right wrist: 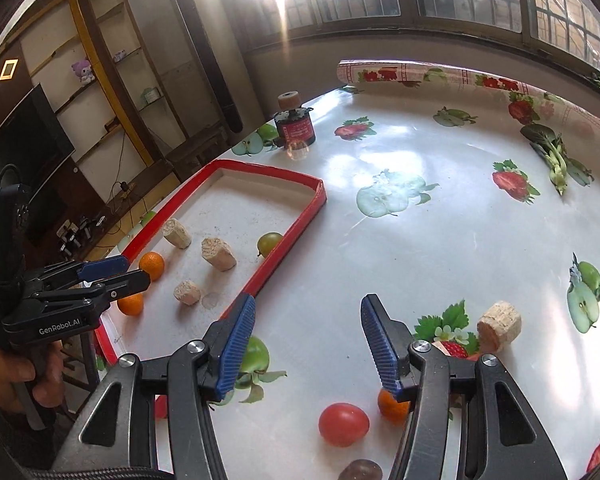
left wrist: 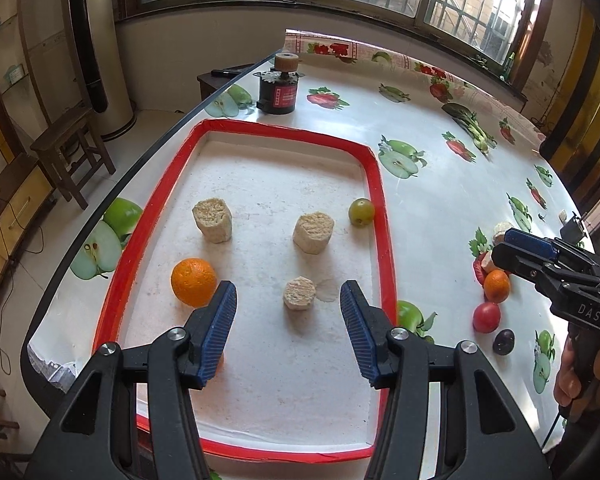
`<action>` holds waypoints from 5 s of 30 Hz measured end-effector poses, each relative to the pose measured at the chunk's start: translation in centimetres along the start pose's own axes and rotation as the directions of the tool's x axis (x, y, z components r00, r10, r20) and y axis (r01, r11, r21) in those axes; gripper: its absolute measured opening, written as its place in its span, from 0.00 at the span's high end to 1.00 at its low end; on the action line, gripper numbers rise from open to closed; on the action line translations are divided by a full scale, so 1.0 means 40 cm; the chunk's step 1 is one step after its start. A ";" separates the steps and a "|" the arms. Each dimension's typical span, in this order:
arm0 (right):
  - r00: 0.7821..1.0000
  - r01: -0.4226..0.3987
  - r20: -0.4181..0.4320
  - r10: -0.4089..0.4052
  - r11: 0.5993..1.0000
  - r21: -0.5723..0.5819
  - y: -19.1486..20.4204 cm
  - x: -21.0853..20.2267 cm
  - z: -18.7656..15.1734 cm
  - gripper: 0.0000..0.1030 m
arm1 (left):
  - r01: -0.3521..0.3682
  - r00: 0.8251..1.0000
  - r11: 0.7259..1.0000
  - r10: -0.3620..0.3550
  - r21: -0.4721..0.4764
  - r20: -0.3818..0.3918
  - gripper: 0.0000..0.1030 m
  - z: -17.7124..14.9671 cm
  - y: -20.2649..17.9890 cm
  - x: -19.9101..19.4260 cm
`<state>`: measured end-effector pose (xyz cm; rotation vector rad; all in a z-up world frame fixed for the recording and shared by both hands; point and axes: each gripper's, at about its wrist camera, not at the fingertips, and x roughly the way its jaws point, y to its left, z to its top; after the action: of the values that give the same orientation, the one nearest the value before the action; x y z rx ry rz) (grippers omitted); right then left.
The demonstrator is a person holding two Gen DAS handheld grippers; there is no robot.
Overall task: Organize fruits
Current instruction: 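Move the left tool to a red tomato while the right tool approaches a beige bread cube, then close the left tool on the red tomato while the right tool grasps the bread cube, then carry the tomato in the left tool over the tray while the right tool carries the bread cube, then lower the tomato into the tray and open the left tool while the right tool releases the bread cube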
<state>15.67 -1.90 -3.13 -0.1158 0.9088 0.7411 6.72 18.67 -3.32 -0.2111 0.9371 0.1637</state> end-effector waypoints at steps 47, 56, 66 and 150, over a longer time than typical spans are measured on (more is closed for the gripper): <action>0.988 0.151 -0.034 -0.148 0.972 0.182 -0.306 0.004 -0.057 0.44 | 0.298 0.945 0.937 -0.262 0.184 -0.196 0.49 -0.062 -0.405 0.146; 0.989 0.149 -0.046 -0.142 0.971 0.188 -0.322 0.036 -0.064 0.61 | 0.356 0.926 0.912 -0.316 0.204 -0.206 0.72 -0.064 -0.434 0.160; 0.987 0.157 -0.004 -0.159 0.973 0.170 -0.290 -0.037 -0.079 0.61 | 0.318 0.943 0.926 -0.285 0.204 -0.174 0.73 -0.072 -0.387 0.126; 0.994 -0.084 -0.086 0.071 0.984 -0.159 0.241 0.152 0.004 0.61 | 0.093 0.994 0.995 -0.095 -0.033 -0.045 0.72 -0.136 0.087 0.001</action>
<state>12.07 8.64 -5.59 -0.2572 0.9322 0.8879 1.71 20.68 -6.87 -0.2881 0.9691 0.0867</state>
